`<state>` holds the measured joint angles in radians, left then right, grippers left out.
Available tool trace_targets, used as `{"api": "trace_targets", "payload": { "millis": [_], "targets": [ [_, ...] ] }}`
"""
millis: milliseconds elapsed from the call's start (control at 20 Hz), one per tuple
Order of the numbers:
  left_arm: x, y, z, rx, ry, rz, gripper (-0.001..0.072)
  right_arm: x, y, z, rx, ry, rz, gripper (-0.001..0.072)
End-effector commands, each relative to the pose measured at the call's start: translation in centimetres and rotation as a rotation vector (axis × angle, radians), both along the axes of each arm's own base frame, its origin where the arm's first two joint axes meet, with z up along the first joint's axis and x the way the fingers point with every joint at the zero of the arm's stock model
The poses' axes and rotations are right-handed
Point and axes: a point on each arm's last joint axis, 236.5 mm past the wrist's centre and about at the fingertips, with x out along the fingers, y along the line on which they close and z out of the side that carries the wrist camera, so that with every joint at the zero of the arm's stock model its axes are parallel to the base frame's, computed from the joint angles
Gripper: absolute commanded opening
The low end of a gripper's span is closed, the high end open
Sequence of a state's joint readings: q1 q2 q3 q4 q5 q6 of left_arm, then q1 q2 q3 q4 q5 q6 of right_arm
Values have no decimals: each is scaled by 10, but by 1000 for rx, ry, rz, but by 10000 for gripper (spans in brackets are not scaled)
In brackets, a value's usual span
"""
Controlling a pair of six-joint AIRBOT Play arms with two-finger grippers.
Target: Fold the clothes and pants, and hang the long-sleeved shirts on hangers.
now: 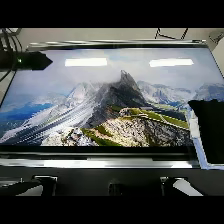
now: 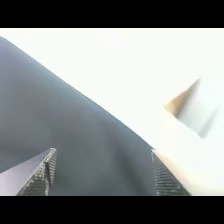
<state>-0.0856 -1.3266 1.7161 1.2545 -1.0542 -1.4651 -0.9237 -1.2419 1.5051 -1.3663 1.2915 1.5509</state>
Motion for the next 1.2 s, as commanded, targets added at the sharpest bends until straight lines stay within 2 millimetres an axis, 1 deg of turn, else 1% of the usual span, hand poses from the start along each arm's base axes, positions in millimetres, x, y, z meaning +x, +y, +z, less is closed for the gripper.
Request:
{"api": "trace_targets", "payload": {
  "millis": [0,50,100,150,200,250,300,350,450,550,600,1150],
  "targets": [
    [34,48,0,236,-91,231,19,116,77,83,-144,-284,263,668],
    [30,59,-31,311,15,254,23,137,120,69,-82,-256,350,668],
    [21,63,-66,336,149,253,115,150,165,41,1,-180,436,671],
    [1,65,-107,355,333,248,474,155,203,11,96,-90,491,686],
    [-26,65,-144,365,524,233,703,153,241,-19,198,11,546,686],
    [-53,60,-173,370,685,190,704,149,274,-43,273,101,613,686],
    [-67,52,-189,344,749,160,704,145,296,-59,310,168,663,686],
    [-72,46,-196,320,741,146,704,142,311,-71,313,217,704,686],
    [-72,43,-202,303,681,152,704,142,322,-83,256,271,743,686],
    [-76,44,-207,308,692,151,705,141,327,-85,227,287,762,683],
    [-76,45,-208,312,694,152,706,142,331,-84,244,279,766,683],
    [-75,44,-210,311,694,152,707,141,331,-84,243,279,766,683]
  ]
}}
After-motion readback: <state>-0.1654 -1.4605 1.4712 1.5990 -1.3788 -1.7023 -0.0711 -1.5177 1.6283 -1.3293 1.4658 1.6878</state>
